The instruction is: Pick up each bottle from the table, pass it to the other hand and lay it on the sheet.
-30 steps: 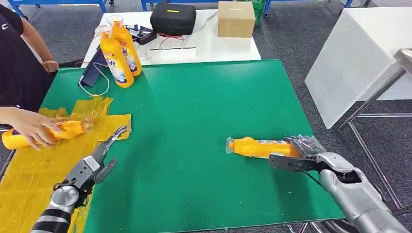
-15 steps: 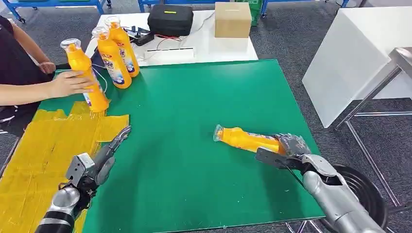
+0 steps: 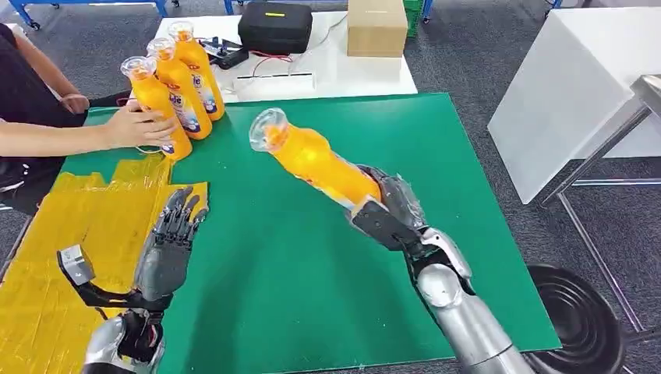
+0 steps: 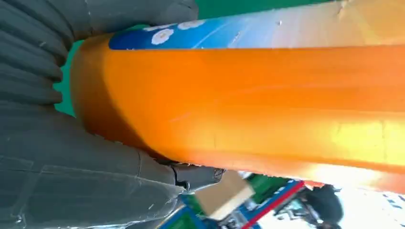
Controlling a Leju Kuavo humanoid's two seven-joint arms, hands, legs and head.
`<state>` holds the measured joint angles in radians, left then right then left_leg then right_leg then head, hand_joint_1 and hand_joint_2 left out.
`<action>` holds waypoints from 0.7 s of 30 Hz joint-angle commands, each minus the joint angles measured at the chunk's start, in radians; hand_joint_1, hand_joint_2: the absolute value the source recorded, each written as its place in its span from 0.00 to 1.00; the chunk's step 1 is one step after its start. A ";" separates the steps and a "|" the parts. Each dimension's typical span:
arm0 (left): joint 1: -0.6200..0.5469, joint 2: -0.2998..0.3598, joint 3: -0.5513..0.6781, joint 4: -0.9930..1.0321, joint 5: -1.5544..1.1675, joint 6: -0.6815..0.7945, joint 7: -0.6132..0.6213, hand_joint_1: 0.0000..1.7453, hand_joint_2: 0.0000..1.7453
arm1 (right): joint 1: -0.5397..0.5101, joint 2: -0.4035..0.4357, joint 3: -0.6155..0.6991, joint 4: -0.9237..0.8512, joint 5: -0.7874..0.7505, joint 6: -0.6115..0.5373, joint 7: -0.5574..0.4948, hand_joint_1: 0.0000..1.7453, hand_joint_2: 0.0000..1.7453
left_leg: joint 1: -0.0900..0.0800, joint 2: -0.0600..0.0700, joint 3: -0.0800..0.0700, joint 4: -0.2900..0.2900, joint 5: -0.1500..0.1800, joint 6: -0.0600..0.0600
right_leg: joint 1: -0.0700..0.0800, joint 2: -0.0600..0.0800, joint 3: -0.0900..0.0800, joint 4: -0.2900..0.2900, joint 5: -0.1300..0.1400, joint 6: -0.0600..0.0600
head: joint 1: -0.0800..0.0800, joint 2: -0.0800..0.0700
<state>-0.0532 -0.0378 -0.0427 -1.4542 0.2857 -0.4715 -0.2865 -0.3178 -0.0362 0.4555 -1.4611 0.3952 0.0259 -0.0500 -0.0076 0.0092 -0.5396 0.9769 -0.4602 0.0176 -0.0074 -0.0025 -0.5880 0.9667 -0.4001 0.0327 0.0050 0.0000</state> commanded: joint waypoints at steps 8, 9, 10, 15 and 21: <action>-0.035 -0.088 -0.132 -0.072 -0.068 0.112 -0.014 0.00 1.00 | -0.097 0.149 0.253 0.142 0.002 -0.027 0.024 1.00 1.00 | 0.002 0.000 0.002 0.001 -0.002 -0.002 | 0.001 0.001 0.002 0.000 -0.001 -0.001 | 0.000 0.000; -0.038 -0.088 -0.135 -0.070 -0.068 0.111 -0.014 0.00 1.00 | -0.096 0.154 0.263 0.154 0.002 -0.026 0.023 1.00 1.00 | 0.000 0.000 0.001 0.000 -0.001 -0.001 | 0.000 0.000 0.000 0.000 0.000 -0.001 | 0.000 0.000; -0.039 -0.087 -0.137 -0.069 -0.067 0.111 -0.014 0.00 1.00 | -0.098 0.155 0.269 0.160 0.002 -0.026 0.023 1.00 1.00 | 0.002 0.000 0.002 0.001 -0.001 -0.002 | 0.001 0.000 0.001 0.000 -0.001 -0.001 | 0.000 0.000; -0.043 -0.087 -0.151 -0.059 -0.049 0.093 -0.018 0.00 1.00 | -0.111 0.171 0.312 0.210 0.007 -0.024 0.023 1.00 1.00 | 0.003 0.000 0.004 0.002 -0.003 -0.002 | 0.003 0.001 0.004 0.000 -0.002 -0.001 | 0.000 0.000; -0.039 -0.088 -0.177 -0.065 -0.023 0.066 -0.022 0.00 1.00 | -0.118 0.184 0.342 0.277 0.021 -0.016 0.031 1.00 1.00 | 0.002 -0.001 0.003 0.001 -0.002 -0.002 | 0.002 0.000 0.003 -0.001 -0.001 -0.001 | 0.000 0.000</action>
<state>-0.0630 -0.1305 -0.1766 -1.5423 0.2468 -0.3880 -0.3071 -0.3722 0.1374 0.7168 -1.3429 0.4043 0.0076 -0.0278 -0.0074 0.0090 -0.5410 0.9769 -0.4602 0.0176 -0.0072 -0.0029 -0.5899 0.9667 -0.4000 0.0327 0.0053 0.0000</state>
